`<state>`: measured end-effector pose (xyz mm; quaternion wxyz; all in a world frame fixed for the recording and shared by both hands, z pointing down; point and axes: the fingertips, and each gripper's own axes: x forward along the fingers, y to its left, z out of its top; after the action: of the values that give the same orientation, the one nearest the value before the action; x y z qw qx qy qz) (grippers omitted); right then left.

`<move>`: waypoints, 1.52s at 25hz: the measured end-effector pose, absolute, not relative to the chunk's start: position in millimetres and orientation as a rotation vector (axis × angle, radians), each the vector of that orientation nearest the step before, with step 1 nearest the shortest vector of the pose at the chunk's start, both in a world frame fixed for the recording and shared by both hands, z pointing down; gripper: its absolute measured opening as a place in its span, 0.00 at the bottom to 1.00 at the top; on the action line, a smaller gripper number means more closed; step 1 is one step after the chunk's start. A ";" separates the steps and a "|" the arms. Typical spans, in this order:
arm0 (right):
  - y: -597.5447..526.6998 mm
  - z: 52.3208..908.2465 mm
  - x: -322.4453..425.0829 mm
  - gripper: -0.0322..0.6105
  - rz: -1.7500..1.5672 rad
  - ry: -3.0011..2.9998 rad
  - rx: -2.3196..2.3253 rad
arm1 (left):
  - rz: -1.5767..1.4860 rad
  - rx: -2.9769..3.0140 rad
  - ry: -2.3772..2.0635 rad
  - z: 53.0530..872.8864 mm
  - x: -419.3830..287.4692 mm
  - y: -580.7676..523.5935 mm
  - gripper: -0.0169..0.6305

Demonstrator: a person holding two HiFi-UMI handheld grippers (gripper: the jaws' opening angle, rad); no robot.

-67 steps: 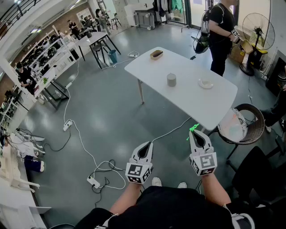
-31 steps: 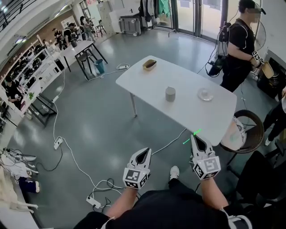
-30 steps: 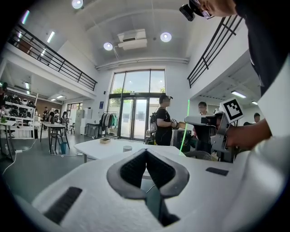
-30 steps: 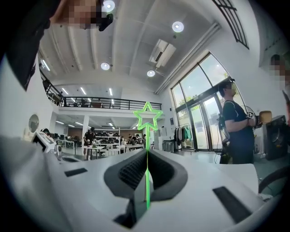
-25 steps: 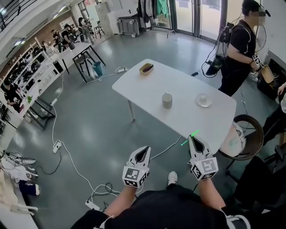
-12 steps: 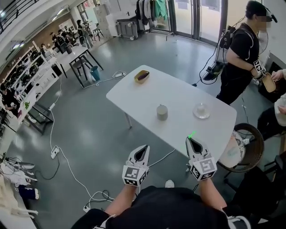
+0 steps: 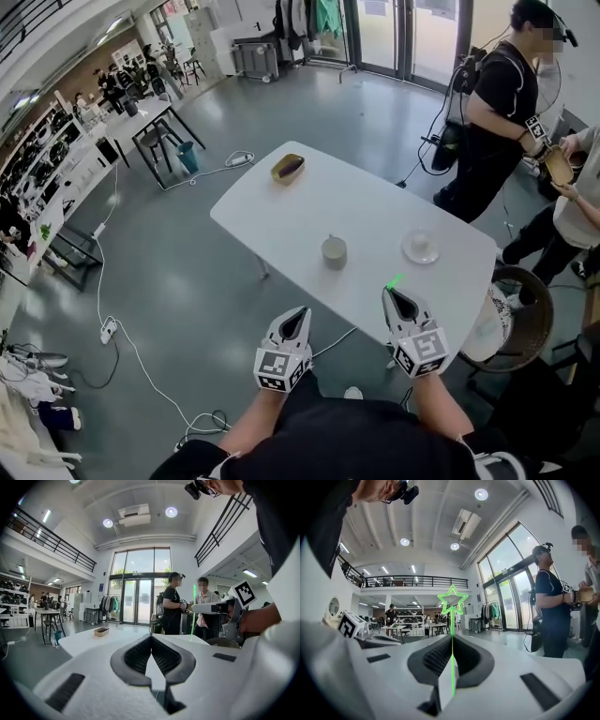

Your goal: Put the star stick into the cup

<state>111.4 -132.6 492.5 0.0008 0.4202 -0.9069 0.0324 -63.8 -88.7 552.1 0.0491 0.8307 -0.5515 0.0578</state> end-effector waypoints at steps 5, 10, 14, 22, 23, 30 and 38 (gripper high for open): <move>-180.6 494.2 88.2 0.07 0.116 -2.815 1.376 | 0.194 2.558 -1.600 561.7 -84.8 -140.5 0.04; -225.2 482.0 59.7 0.07 0.049 -2.791 1.433 | 0.220 2.652 -1.516 553.3 -111.7 -201.3 0.04; -251.4 468.6 33.7 0.07 0.025 -2.756 1.499 | 0.199 2.702 -1.419 538.5 -130.6 -239.9 0.04; -294.6 453.2 8.8 0.07 0.033 -2.677 1.679 | 0.281 2.852 -1.211 524.5 -152.8 -279.8 0.04; -296.2 453.5 7.0 0.07 0.042 -2.664 1.700 | 0.274 2.848 -1.200 526.6 -157.2 -282.1 0.04; -309.0 461.8 7.8 0.07 0.086 -2.621 1.768 | 0.211 2.807 -1.205 538.8 -169.6 -306.3 0.04; -334.2 484.8 14.0 0.07 0.261 -2.681 1.760 | 0.233 2.720 -1.309 553.4 -188.0 -328.7 0.04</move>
<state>14.0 -334.2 484.8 -0.0378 0.5466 -0.8326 0.0810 -188.0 -328.7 553.4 0.0571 0.8969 -0.4317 0.0767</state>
